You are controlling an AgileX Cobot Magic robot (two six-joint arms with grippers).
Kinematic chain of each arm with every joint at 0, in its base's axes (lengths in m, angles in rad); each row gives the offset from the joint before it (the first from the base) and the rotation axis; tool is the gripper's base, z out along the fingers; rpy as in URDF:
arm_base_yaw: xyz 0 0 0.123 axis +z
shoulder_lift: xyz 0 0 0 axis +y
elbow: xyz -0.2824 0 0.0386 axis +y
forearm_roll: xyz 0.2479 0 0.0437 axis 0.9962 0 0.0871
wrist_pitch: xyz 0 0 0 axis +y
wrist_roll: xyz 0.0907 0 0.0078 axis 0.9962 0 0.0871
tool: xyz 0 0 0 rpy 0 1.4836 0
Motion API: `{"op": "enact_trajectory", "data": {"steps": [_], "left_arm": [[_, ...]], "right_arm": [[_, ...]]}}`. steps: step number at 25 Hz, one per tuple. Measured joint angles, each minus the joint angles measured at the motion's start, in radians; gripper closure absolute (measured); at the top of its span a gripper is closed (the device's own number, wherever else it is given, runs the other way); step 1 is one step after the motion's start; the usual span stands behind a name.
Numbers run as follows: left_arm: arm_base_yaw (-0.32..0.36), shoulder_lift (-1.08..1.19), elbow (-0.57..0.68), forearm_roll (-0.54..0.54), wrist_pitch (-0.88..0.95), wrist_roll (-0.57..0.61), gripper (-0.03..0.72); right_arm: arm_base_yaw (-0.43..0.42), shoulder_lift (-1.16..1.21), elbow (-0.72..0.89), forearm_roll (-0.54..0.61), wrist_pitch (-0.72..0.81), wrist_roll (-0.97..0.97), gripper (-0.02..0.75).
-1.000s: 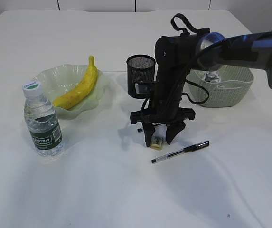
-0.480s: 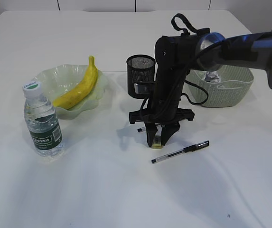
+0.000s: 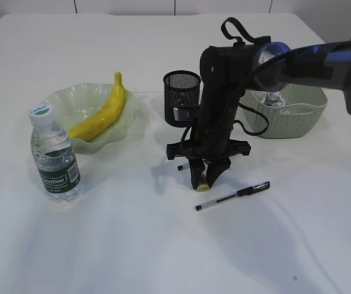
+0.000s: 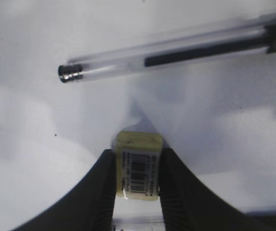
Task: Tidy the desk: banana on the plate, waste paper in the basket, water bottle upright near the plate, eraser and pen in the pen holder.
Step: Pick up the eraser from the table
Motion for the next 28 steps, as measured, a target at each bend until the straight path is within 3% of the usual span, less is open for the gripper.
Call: {"op": "enact_trajectory", "data": {"steps": [19,28], "left_arm": [[0.0,0.0,0.0,0.0,0.0,0.0,0.096],[0.0,0.0,0.0,0.0,0.001,0.0,0.096]], "right_arm": [[0.0,0.0,-0.052,0.0,0.002,0.0,0.517],[0.0,0.0,-0.301,-0.044,0.008,0.0,0.517]]}}
